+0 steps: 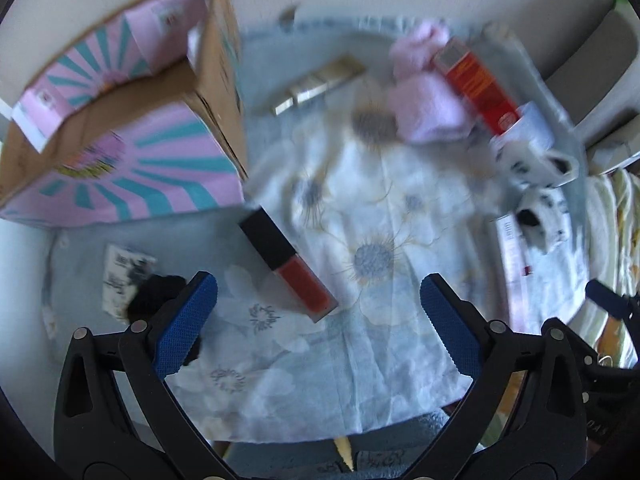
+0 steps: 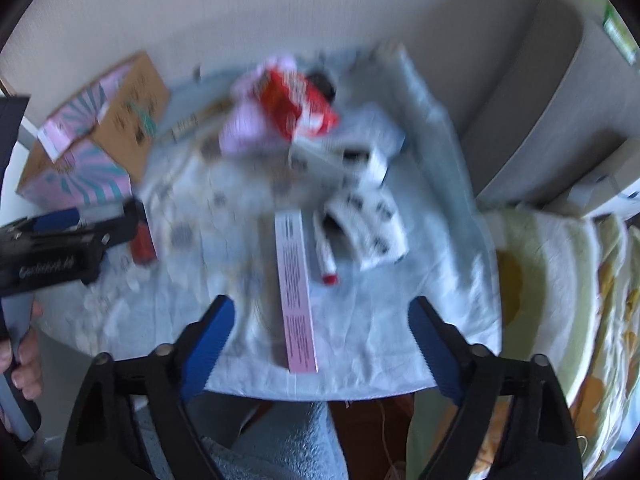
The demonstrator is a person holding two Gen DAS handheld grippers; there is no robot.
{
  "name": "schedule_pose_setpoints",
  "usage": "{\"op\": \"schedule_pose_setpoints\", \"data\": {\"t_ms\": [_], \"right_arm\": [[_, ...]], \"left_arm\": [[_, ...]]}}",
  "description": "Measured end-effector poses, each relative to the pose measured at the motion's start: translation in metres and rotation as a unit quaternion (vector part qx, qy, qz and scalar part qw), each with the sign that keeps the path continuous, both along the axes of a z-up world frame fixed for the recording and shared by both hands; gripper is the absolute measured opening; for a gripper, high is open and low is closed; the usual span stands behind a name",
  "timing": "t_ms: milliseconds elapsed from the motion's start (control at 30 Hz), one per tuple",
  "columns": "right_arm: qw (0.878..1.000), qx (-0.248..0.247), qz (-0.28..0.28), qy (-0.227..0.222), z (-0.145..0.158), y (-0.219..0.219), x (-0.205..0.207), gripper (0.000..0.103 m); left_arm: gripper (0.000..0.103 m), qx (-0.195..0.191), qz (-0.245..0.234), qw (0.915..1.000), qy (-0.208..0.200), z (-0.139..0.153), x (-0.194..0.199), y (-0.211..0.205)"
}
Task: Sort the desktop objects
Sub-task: 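Grasp the red lip gloss with the left tool while the right tool grasps the pink UNNY box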
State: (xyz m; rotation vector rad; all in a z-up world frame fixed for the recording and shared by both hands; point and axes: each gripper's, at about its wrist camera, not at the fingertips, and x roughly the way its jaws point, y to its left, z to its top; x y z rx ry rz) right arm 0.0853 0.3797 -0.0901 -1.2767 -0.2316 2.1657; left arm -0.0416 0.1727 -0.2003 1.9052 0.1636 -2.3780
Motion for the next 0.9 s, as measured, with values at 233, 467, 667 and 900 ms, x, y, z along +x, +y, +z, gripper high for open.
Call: {"op": "schedule_pose_setpoints", "data": {"t_ms": [233,467,667,900], "right_arm": [[0.997,-0.058,-0.009,-0.056,-0.039,0.020,-0.012,0.058],[0.994,-0.085,-0.015,-0.067,-0.054,0.022,-0.025,0.036],[0.994,-0.069,-0.009,-0.079,-0.057,0.016,-0.036,0.025],[0.995,-0.066,-0.014,-0.071,-0.052,0.013,-0.035,0.021]], "left_arm": [[0.097,-0.009,0.034,0.9987,-0.037,-0.033,-0.002,0.000],[0.083,0.003,0.050,0.9979,-0.041,-0.045,-0.008,-0.002],[0.066,-0.001,0.049,0.9985,-0.026,-0.040,-0.009,0.001],[0.021,0.002,0.053,0.9984,-0.019,-0.033,-0.007,0.001]]}}
